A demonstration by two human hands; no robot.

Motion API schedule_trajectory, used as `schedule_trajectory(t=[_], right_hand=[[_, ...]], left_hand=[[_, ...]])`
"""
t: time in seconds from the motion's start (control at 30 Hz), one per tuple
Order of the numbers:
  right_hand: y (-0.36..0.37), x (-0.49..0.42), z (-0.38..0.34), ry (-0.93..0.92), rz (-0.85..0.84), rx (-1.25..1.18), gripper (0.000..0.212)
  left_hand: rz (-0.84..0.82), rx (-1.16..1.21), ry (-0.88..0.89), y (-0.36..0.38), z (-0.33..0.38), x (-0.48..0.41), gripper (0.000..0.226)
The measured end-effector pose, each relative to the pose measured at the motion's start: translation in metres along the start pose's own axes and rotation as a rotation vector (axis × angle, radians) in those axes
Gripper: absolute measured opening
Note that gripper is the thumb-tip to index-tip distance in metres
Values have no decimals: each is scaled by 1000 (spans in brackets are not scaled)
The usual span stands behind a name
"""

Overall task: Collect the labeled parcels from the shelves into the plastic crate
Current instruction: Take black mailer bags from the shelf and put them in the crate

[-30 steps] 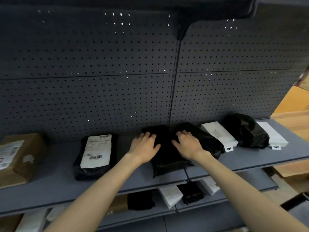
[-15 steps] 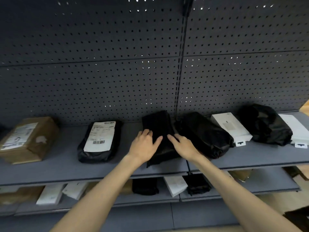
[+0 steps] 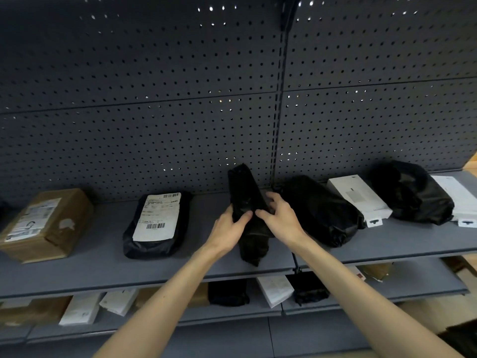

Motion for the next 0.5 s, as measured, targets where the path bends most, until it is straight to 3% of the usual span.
schedule_trajectory(t=[0.13, 0.33, 0.5], right_hand=[[-3, 4, 4, -37, -35, -4, 36], [6, -2, -1, -1, -26, -16, 35], [23, -14, 23, 183, -12, 39, 46]], left_hand=[[-41, 34, 139, 9, 7, 2, 63], [14, -97, 142, -24, -9, 0, 47], [87, -142, 103, -56, -22, 5, 43]])
Point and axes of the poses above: each hand's wrist, its own x-axis away from the middle knuckle, its own y-axis out of the palm, z = x × y, the point moved 6 cm from there along -x, towards the middle knuckle, and after that the axes turned 3 degrees about y, right-handed, at the moved point
